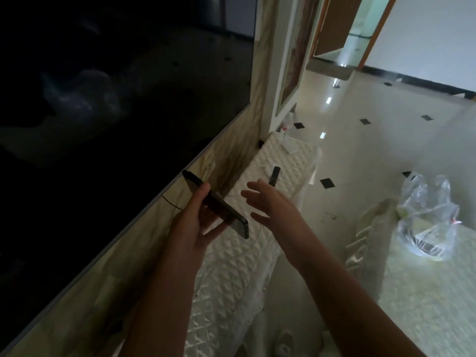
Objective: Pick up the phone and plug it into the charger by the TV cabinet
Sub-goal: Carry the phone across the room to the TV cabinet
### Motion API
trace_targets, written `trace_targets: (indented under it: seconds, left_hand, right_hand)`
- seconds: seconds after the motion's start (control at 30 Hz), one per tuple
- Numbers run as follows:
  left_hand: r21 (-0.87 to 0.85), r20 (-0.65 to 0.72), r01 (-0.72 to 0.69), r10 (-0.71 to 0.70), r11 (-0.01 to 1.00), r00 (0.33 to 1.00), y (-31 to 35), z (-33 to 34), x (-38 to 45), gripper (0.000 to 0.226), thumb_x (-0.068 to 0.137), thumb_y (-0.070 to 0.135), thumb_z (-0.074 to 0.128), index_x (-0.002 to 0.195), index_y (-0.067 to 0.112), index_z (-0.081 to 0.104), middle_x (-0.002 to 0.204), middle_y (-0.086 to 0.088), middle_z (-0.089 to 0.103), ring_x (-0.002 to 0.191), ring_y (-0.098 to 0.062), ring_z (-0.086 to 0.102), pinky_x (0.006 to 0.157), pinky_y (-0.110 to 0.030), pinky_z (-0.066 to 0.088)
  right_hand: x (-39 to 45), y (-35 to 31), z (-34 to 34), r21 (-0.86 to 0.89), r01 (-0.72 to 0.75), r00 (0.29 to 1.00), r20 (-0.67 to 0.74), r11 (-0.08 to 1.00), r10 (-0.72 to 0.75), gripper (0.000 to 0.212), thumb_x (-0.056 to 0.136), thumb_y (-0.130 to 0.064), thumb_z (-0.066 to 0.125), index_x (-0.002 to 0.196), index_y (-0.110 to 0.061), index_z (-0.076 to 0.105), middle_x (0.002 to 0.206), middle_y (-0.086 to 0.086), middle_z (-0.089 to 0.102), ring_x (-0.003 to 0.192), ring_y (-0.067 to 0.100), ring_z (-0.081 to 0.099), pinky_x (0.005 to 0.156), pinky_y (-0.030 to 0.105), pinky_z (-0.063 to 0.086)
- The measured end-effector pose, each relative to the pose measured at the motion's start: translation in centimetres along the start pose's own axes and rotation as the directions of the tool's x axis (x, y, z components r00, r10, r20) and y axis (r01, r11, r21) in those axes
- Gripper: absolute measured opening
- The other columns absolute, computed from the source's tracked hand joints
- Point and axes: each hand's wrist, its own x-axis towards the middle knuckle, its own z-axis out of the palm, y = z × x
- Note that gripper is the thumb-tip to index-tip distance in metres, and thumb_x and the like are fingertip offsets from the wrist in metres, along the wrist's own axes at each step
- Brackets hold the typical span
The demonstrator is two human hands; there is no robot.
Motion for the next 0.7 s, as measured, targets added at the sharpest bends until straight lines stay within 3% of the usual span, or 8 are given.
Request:
trace_targets:
  seconds: [0.23,0.37,0.5,0.57,0.7]
  left_hand:
    - [0.042,-0.073,-0.053,0.056,0.998,0.996,0.2,0.7,3.3,0.054,0.042,0.059,0.086,0.086,0.028,0.08,0.097,-0.003,0.079,0.095,-0.018,0.074,0.07,-0.039,0.06]
    - [0.007,-0.193,-0.066,0.066,0.998,0.979,-0.2,1.7,5.8,0.054,0.039,0.056,0.088,0.082,0.025,0.08,0.089,-0.002,0.079,0.088,-0.019,0.075,0.072,-0.041,0.061]
    - [-0.02,-0.331,-0.042,0.033,0.999,0.943,-2.0,3.0,8.1,0.039,0.055,0.055,0.082,0.086,0.03,0.08,0.092,0.002,0.079,0.09,-0.014,0.074,0.067,-0.034,0.06]
    - [-0.036,-0.407,-0.05,0.031,0.998,0.913,-3.6,3.5,9.4,0.04,0.059,0.052,0.082,0.092,0.029,0.079,0.093,0.003,0.079,0.093,-0.014,0.073,0.073,-0.037,0.059]
    - [-0.106,-0.565,-0.084,0.01,0.991,0.825,-7.1,3.8,12.1,0.04,0.069,0.039,0.081,0.103,0.019,0.074,0.082,0.004,0.078,0.09,-0.017,0.073,0.087,-0.048,0.059]
  right_hand:
    - [5.7,-0.3,-0.2,-0.005,-0.035,0.995,0.093,0.999,0.035,0.04,0.096,-0.05,0.041,0.122,-0.027,0.061,0.118,-0.008,0.068,0.112,0.004,0.06,0.102,0.034,0.045]
    - [9.7,-0.4,-1.5,-0.046,-0.057,0.98,0.188,0.997,0.065,0.043,0.096,-0.049,0.041,0.125,-0.024,0.06,0.121,-0.006,0.067,0.114,0.007,0.059,0.105,0.037,0.044]
    - [14.2,0.0,-3.6,-0.109,-0.086,0.95,0.291,0.99,0.115,0.041,0.095,-0.05,0.042,0.122,-0.026,0.061,0.121,-0.007,0.066,0.116,0.007,0.058,0.104,0.035,0.042]
    - [16.3,1.0,-4.5,-0.127,-0.105,0.934,0.328,0.986,0.142,0.04,0.096,-0.048,0.041,0.122,-0.026,0.061,0.121,-0.008,0.066,0.118,0.007,0.057,0.102,0.034,0.042]
    - [20.6,4.5,-4.7,-0.184,-0.134,0.883,0.424,0.974,0.201,0.028,0.099,-0.041,0.039,0.105,-0.036,0.065,0.111,-0.016,0.069,0.112,0.005,0.058,0.1,0.035,0.042]
